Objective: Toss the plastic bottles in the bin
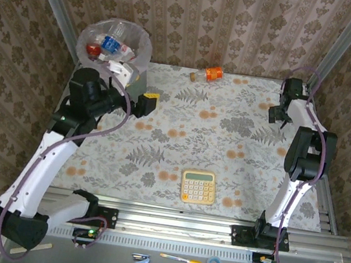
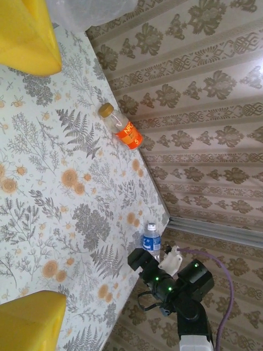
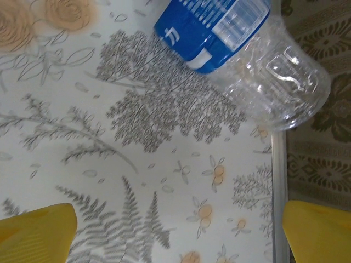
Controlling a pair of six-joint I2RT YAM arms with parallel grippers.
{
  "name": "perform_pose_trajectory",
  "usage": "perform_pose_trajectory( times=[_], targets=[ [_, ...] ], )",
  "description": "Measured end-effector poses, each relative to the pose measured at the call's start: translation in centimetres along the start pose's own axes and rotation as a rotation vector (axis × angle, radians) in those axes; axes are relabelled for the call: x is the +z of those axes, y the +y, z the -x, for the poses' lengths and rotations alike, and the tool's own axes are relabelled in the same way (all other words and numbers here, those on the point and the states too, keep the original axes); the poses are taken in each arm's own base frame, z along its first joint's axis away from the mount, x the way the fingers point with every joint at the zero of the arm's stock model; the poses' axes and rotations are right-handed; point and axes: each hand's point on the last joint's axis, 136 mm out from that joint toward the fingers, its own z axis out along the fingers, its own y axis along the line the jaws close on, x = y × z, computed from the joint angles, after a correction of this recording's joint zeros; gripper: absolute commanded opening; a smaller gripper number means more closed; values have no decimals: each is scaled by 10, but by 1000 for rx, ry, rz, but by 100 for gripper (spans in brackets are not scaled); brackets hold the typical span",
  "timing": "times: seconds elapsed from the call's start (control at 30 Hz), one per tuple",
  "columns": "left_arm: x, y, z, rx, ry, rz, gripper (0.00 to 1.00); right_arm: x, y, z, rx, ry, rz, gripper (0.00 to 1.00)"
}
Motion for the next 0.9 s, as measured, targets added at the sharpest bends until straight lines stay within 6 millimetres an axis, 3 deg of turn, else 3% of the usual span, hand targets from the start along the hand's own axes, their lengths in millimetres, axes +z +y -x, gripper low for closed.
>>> perform_pose_trajectory(
  times=[0.33,0.57,0.73,0.9],
  targets=[
    [31,10,-16,-25,48,-6,100,26,-27,30,1,-66,-43,98],
    [49,5,-14,-20,62,-27,100,43,-46,54,20,-99,-33,99],
    [54,6,-8,-16,56,-25,100,55,-46,65,18,-99,14,100],
    [58,-2,-7,-9,58,-40,100,73,-36,60,11,-57,85,100]
  ],
)
